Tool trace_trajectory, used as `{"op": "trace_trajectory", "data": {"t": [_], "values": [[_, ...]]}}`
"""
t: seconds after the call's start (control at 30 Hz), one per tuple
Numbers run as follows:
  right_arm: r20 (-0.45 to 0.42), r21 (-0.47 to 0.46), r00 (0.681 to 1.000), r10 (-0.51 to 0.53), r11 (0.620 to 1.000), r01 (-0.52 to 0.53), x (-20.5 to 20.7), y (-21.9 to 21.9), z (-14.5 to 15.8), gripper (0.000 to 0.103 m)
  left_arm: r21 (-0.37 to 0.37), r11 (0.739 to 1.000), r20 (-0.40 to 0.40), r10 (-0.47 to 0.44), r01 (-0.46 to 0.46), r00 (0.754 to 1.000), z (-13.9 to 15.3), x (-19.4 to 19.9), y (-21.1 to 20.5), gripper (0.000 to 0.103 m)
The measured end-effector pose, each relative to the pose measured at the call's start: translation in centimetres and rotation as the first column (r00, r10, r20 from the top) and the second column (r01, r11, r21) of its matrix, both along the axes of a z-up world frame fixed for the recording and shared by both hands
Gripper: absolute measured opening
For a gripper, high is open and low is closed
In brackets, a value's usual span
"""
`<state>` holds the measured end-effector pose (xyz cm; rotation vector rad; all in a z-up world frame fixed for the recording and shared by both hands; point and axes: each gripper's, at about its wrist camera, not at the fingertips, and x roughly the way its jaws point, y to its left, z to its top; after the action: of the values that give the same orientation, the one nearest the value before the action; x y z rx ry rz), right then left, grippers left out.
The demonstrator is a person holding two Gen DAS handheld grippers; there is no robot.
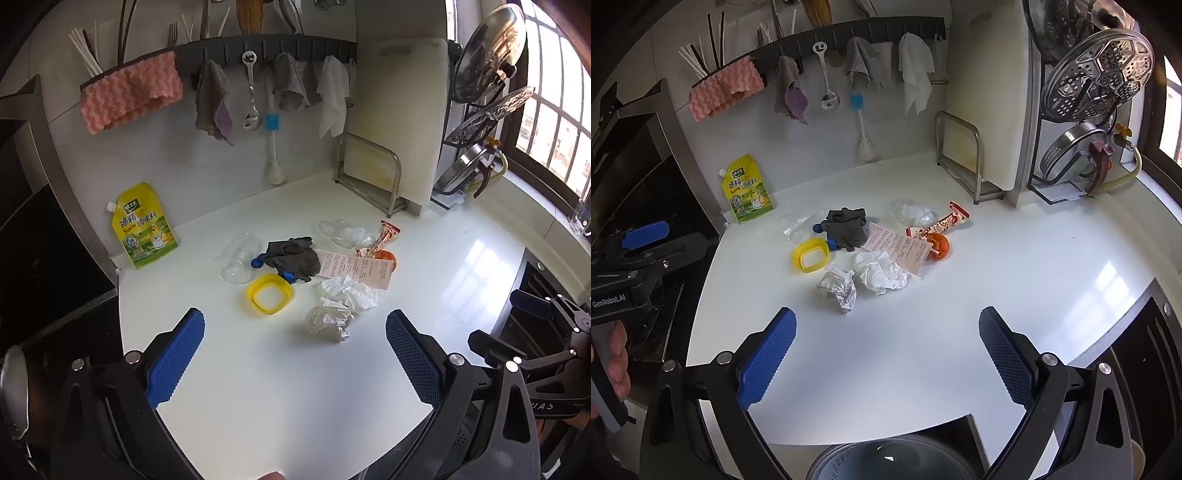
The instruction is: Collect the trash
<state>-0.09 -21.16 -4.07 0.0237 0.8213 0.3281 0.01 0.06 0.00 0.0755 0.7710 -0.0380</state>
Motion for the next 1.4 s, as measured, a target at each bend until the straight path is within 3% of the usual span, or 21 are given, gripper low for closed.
{"op": "trace_trajectory", "data": {"t": [0.17,0.4,1.4], "values": [[-0.002,0.005,1.0,0.007,1.0,-0.007,0.1,0.0,0.4,0.095,0.057,0.998,0.0,0.024,-0.024,1.0,-0.4,0.2,-0.7,0.097],[-0.018,-0.005,1.0,0.01,1.0,-0.01,0.5,0.4,-0.1,0.095,0.011,1.0,0.009,0.027,-0.027,1.0,-0.3,-0.3,0.0,0.097],[-0.046,-0.002,0.999,0.002,1.0,-0.002,0.0,-0.2,-1.3,0.095,0.013,0.999,-0.027,0.041,-0.041,0.999,-1.1,0.2,0.6,0.097]]}}
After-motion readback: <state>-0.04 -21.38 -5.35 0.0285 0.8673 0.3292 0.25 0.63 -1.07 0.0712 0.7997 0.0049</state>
